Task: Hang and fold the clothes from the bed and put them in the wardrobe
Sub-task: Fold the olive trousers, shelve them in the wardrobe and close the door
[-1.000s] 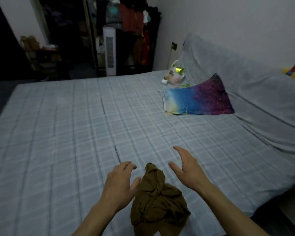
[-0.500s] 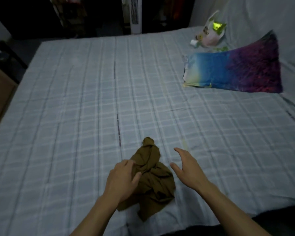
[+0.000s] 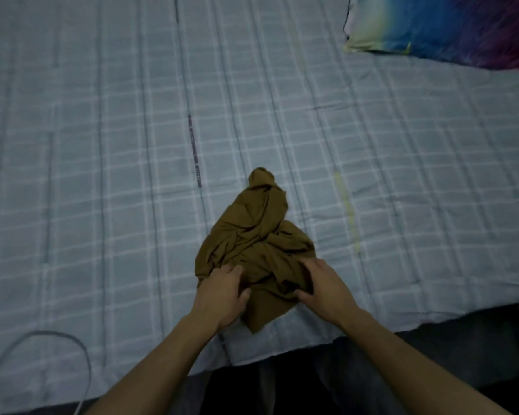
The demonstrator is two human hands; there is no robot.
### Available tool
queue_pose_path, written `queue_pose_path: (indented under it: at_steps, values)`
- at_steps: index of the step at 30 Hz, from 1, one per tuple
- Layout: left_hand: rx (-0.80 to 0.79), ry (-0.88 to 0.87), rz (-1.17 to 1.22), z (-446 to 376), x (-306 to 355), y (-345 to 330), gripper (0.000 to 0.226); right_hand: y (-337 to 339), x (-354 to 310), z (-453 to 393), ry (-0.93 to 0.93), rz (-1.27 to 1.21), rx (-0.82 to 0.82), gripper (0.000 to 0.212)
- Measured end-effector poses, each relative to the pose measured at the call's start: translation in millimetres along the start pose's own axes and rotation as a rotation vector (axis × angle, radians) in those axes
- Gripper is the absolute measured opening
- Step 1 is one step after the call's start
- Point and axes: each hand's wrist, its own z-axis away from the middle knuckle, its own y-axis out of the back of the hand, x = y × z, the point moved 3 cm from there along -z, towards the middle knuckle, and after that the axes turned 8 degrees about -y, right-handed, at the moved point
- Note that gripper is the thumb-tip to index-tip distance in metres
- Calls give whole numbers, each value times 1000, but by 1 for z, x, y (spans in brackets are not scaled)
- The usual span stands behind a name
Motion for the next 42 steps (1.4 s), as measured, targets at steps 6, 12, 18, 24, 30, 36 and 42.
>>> queue_pose_path:
  at_steps: [6, 12, 18, 24, 30, 36, 42]
  values:
    - [-82, -112, -53, -16, -2, -37, 38, -36, 13, -10, -150, -58, 199, 62]
    - [-132, -184, -275, -22, 10, -72, 42, -32, 19, -9, -144, -172, 290, 25]
    - [52, -183, -79, -18, 14, -51, 16, 2, 5, 3, -74, -232, 364, 20]
    - [366, -138, 98, -59, 15, 14, 18, 44, -12, -3, -76, -281, 467, 10]
    - [162, -34, -278, -111, 13, 22, 32, 37, -9, -37, -84, -219, 406, 49]
    - [179, -77, -393, -114, -1, 6, 13, 24, -15, -88, -88, -76, 122, 26]
    - [516, -43, -32, -81, -9, 76, 5, 59, -38, -84, -43, -94, 237, 13]
